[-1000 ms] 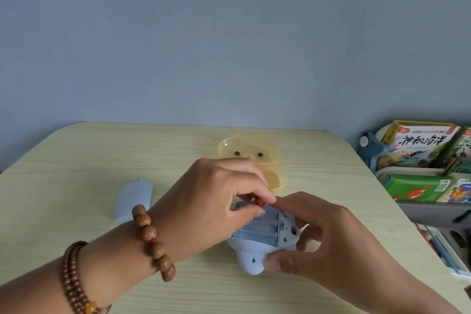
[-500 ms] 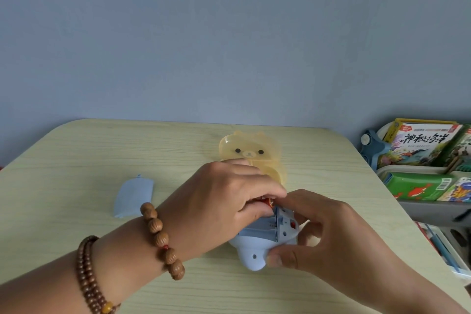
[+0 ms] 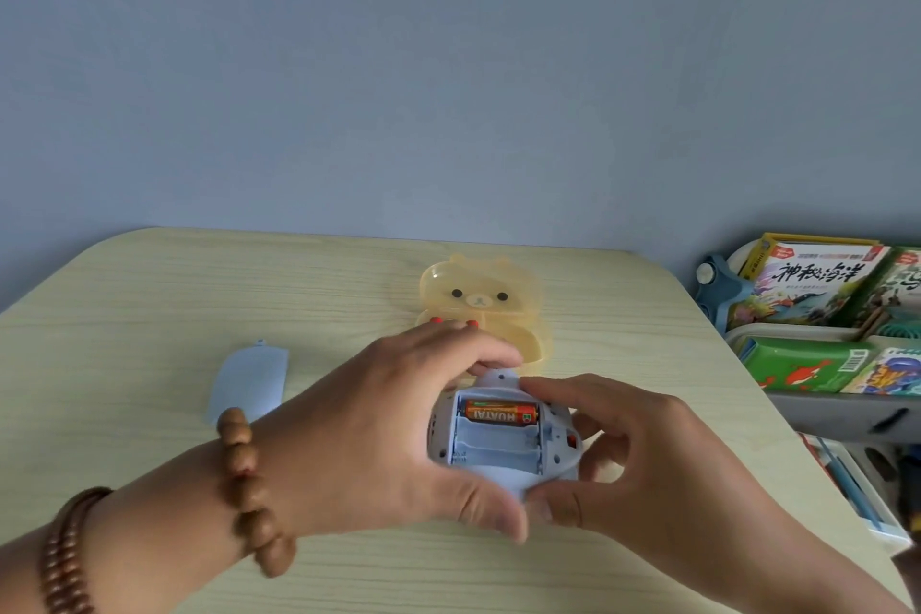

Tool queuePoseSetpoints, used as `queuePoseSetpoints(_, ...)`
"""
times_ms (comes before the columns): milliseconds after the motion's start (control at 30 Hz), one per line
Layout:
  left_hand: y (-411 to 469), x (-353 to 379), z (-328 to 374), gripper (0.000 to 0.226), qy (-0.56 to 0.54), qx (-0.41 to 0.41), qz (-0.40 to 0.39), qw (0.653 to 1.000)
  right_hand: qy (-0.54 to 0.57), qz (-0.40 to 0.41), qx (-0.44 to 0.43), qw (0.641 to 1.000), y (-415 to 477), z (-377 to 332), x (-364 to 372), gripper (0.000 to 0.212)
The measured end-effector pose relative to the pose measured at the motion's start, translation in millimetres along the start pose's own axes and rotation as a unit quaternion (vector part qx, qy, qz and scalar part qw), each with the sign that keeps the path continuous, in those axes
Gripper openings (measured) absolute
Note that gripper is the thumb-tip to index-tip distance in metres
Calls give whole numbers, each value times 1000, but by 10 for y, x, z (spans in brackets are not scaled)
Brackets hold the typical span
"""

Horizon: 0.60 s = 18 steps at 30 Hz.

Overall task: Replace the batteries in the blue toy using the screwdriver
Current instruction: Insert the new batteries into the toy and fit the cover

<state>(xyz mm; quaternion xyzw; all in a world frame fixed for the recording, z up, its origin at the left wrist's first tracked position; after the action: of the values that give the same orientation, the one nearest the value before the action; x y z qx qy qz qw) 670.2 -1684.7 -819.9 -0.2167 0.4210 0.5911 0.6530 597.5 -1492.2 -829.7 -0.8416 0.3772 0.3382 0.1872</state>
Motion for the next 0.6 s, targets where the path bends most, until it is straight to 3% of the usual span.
queuePoseSetpoints(67,-74,54,-22,96,11,-13,-15,1000,6,-15,29,999,-1,32,-3,70)
queuePoseSetpoints(133,-100,111,-38,96,3,-17,13,1000,53,-55,60,995,-3,36,-7,65)
queuePoseSetpoints(267,-111,175,-42,92,-10,-20,43,999,233,-52,128,963,89,-15,4,23)
queuePoseSetpoints(367,-99,172,-23,92,-14,-18,47,999,206,5,178,962,179,29,83,15)
queuePoseSetpoints(600,-92,185,-20,92,-16,-18,55,998,226,3,224,948,263,46,114,6)
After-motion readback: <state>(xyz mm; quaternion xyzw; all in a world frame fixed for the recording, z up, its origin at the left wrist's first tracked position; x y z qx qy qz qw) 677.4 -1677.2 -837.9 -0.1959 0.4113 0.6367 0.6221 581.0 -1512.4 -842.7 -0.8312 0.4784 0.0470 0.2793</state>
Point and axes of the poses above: each hand's wrist, its own y-axis towards the middle knuckle, its own x-axis out of the palm, z = x × y, the point moved 3 cm from there along y, towards the middle knuckle, and after that the axes turned 6 degrees about x, right-handed, at the moved point
